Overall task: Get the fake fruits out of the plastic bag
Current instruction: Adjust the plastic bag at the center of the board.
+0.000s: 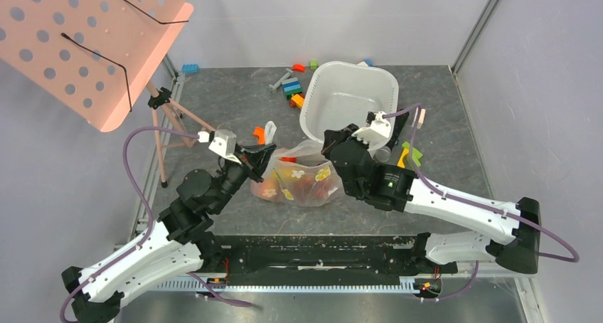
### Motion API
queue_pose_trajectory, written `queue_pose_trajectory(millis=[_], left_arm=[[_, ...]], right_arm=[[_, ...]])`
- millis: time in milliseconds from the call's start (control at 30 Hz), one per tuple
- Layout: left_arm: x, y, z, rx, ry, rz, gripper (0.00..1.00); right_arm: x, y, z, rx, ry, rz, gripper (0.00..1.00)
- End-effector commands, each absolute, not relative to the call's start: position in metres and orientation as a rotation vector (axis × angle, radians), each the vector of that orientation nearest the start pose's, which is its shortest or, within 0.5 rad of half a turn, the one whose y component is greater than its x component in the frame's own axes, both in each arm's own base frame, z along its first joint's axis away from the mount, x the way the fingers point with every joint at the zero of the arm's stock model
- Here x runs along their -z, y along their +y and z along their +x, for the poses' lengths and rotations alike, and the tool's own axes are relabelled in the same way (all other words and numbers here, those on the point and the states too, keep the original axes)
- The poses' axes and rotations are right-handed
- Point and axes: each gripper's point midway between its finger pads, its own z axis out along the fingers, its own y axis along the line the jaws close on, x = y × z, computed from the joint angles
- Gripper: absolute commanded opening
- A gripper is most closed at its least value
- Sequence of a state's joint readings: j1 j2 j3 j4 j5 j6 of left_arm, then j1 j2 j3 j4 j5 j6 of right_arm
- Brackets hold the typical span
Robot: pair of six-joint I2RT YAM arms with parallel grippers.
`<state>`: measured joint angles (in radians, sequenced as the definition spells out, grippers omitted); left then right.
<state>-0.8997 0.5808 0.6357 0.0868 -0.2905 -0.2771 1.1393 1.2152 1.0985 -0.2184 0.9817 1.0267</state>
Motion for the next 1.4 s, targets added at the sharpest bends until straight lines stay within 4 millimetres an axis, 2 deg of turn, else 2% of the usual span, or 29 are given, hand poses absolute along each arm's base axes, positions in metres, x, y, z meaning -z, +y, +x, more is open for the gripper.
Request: queue_pose_trajectory(millis=[0, 200, 233, 300, 367, 467, 567, 700, 867, 967, 1067, 1200, 1367], left_arm=[[-0.337, -0.198, 0.207, 0.822, 1.422, 0.143, 0.02], [-0.332, -0.193, 0.201, 0.828, 1.422, 0.152, 0.02], [-0.332, -0.192, 0.2, 0.83, 1.422, 0.154, 0.02], [-0.331, -0.192, 0.198, 0.835, 1.42, 0.159, 0.02], [-0.329, -0.194, 0.198, 0.837, 1.424, 0.169, 0.02], [-0.329, -0.196, 0.198, 0.841, 1.426, 0.176, 0.02], [-0.329, -0.197, 0.198, 0.843, 1.429, 0.179, 0.02], [-0.328, -0.197, 0.198, 0.842, 1.431, 0.179, 0.02], [-0.329, -0.195, 0.198, 0.836, 1.427, 0.177, 0.02], [-0.329, -0.195, 0.199, 0.834, 1.428, 0.175, 0.02], [-0.327, -0.196, 0.199, 0.836, 1.434, 0.174, 0.02], [-0.326, -0.197, 0.198, 0.844, 1.437, 0.176, 0.02], [-0.325, -0.196, 0.194, 0.844, 1.429, 0.2, 0.02]], right_arm=[[-0.292, 0.234, 0.272, -0.448, 1.692, 0.556, 0.0], [-0.251, 0.206, 0.278, -0.366, 1.777, 0.52, 0.0], [-0.248, 0.203, 0.279, -0.356, 1.788, 0.506, 0.0], [-0.254, 0.202, 0.28, -0.342, 1.785, 0.444, 0.0], [-0.272, 0.219, 0.283, -0.388, 1.77, 0.3, 0.0], [-0.305, 0.264, 0.281, -0.52, 1.746, 0.029, 0.02], [-0.319, 0.309, 0.271, -0.649, 1.762, -0.213, 0.06], [-0.31, 0.345, 0.258, -0.762, 1.811, -0.37, 0.09], [-0.283, 0.36, 0.247, -0.762, 1.896, -0.441, 0.09], [-0.27, 0.36, 0.239, -0.737, 1.93, -0.479, 0.09], [-0.257, 0.351, 0.237, -0.676, 1.963, -0.473, 0.09], [-0.236, 0.336, 0.242, -0.566, 2.008, -0.453, 0.09], [-0.213, 0.326, 0.253, -0.411, 2.065, -0.45, 0.09]])
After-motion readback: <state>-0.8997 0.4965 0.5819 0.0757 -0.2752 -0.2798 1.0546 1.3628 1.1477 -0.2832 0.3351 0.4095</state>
